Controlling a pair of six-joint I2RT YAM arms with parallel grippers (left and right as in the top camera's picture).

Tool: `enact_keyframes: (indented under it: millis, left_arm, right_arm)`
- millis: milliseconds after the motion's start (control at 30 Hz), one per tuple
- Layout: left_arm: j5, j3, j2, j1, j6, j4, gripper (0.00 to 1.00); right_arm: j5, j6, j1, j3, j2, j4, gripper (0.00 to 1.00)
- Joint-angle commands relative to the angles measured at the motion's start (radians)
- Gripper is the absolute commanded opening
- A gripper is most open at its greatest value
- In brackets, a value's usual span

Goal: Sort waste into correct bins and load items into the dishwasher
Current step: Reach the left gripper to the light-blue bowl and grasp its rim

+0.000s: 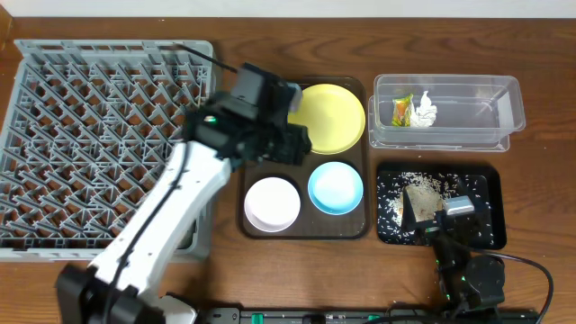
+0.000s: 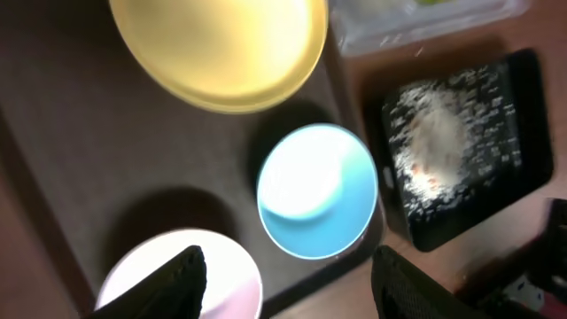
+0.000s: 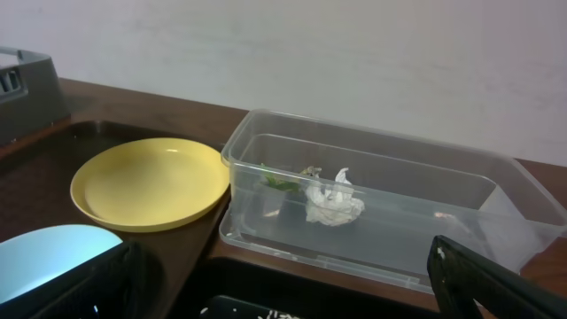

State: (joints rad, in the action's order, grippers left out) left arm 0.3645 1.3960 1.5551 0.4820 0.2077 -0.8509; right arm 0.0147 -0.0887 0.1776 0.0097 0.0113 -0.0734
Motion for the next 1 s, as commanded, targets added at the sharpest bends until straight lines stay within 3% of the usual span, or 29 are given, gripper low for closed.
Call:
enact_keyframes:
  millis: [0, 300, 600, 900, 933, 967]
  left_arm:
    - [-0.075, -0.035, 0.055, 0.056, 0.115, -0.006, 0.58]
    - [-0.175, -0.050, 0.192, 0.154, 0.200, -0.003, 0.56]
    - [-0.179, -0.051, 0.358, 0.195, 0.235, 0.018, 0.51]
    - [-0.177, -0.051, 0.393, 0.196, 0.216, 0.054, 0.19]
    - [-0.174, -0.050, 0.391, 0.196, 0.212, 0.052, 0.06]
    - [-0.170, -0.050, 0.389, 0.196, 0.211, 0.051, 0.06]
  right_arm:
    - [-0.005, -0.010, -0.012, -0.004, -0.003, 0.001, 0.99]
    - [-0.005, -0.010, -0.012, -0.004, -0.003, 0.001, 0.99]
    - [-0.005, -0.010, -0.012, -0.004, -0.003, 0.001, 0.99]
    - [-0.005, -0.010, -0.012, -0.004, -0.003, 0.001, 0.99]
    - [-0.005, -0.010, -0.012, -0.004, -0.003, 0.001, 0.99]
    - [-0.005, -0.010, -0.012, -0.004, -0.003, 0.001, 0.99]
